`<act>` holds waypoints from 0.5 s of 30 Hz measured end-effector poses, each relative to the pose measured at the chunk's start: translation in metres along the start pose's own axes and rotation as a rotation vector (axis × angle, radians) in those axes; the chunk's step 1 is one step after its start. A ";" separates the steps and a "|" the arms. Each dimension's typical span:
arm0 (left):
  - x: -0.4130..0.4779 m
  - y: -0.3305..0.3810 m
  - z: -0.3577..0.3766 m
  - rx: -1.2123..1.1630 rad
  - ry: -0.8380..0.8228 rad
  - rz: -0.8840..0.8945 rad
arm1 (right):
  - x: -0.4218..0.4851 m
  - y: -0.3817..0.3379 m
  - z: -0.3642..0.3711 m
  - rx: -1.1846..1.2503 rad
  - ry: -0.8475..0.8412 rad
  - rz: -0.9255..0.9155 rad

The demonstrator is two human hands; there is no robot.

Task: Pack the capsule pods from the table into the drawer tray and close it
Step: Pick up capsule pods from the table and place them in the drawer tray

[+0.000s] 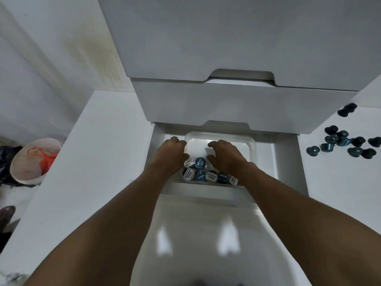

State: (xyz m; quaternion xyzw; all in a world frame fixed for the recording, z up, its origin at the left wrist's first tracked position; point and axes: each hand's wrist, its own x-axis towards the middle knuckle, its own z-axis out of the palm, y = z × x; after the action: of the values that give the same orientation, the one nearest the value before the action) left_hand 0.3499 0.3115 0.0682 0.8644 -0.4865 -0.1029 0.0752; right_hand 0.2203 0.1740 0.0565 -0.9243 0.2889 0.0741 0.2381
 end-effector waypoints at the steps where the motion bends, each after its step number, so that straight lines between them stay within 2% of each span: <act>1: -0.005 0.004 -0.005 0.000 0.025 -0.026 | -0.005 0.000 -0.005 -0.008 0.035 -0.009; 5: -0.031 0.028 -0.025 0.008 0.161 -0.090 | -0.030 -0.001 -0.027 -0.049 0.159 -0.031; 8: -0.054 0.047 -0.036 0.034 0.296 -0.058 | -0.056 0.001 -0.042 -0.110 0.208 -0.055; 15: -0.090 0.099 -0.061 -0.007 0.453 0.044 | -0.133 0.011 -0.078 -0.153 0.371 -0.039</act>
State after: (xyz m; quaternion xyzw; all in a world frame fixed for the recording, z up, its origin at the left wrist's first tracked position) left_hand 0.2377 0.3396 0.1591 0.8542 -0.4757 0.0938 0.1878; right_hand 0.1045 0.1944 0.1565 -0.9429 0.3036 -0.0802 0.1113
